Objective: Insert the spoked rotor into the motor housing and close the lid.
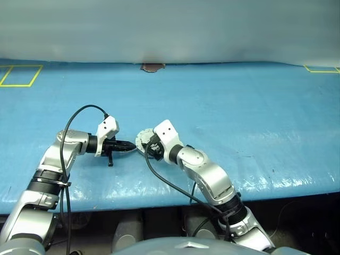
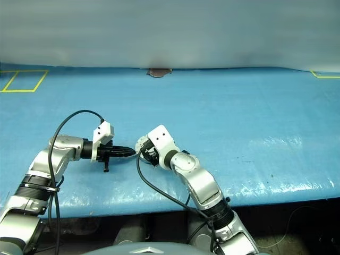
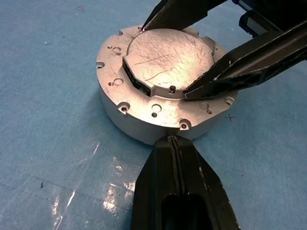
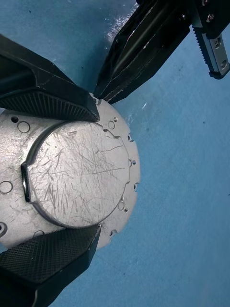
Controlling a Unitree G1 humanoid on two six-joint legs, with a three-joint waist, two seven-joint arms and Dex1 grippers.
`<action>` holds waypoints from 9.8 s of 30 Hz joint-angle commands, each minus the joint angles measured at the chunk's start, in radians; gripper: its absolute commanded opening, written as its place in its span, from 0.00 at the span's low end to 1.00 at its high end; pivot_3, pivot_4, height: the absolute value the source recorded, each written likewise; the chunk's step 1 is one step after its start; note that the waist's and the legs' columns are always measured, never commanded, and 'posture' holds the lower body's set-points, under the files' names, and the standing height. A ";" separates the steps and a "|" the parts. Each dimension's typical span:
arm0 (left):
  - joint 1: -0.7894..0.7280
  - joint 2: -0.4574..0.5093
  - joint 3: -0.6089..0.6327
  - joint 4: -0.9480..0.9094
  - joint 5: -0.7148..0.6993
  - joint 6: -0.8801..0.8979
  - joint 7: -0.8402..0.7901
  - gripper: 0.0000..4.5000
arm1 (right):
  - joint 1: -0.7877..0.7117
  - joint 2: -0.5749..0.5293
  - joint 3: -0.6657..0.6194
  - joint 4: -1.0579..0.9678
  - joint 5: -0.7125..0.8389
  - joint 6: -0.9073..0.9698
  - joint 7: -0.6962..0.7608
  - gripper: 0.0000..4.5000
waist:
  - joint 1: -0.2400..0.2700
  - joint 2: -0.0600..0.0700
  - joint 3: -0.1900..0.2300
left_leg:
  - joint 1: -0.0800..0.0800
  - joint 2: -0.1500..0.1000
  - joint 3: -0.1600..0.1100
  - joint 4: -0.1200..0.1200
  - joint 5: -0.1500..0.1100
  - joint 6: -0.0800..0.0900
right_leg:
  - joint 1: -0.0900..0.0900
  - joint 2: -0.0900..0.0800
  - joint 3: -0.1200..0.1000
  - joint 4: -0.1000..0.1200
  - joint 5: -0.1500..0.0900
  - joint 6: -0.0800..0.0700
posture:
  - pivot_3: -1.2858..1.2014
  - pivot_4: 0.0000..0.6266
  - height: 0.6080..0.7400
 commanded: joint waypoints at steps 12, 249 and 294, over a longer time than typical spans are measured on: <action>-0.052 -0.041 0.059 -0.013 -0.091 0.068 0.018 0.00 | 0.039 -0.007 0.010 0.069 -0.009 0.013 0.011 0.67 | -0.001 -0.003 -0.002 | 0.009 0.001 0.002 -0.010 0.000 0.000 | 0.003 0.000 0.000 0.000 -0.003 -0.004 | 0.52 0.24 1.00; -0.007 -0.400 0.526 0.050 -0.727 0.752 0.547 0.64 | 0.135 0.145 -0.457 0.092 1.410 0.036 -0.225 0.26 | 0.001 0.001 0.005 | 0.003 0.004 0.002 -0.014 0.000 0.000 | -0.002 0.004 0.000 -0.002 -0.001 -0.001 | 0.52 0.24 1.00; -0.097 -0.406 0.829 0.185 -0.716 0.354 0.804 0.64 | 0.250 0.128 -0.483 0.021 1.129 -0.164 -0.157 0.69 | 0.007 0.000 0.005 | 0.001 0.003 0.002 -0.013 0.000 -0.001 | -0.002 0.003 0.000 -0.003 0.000 0.001 | 0.52 0.24 1.00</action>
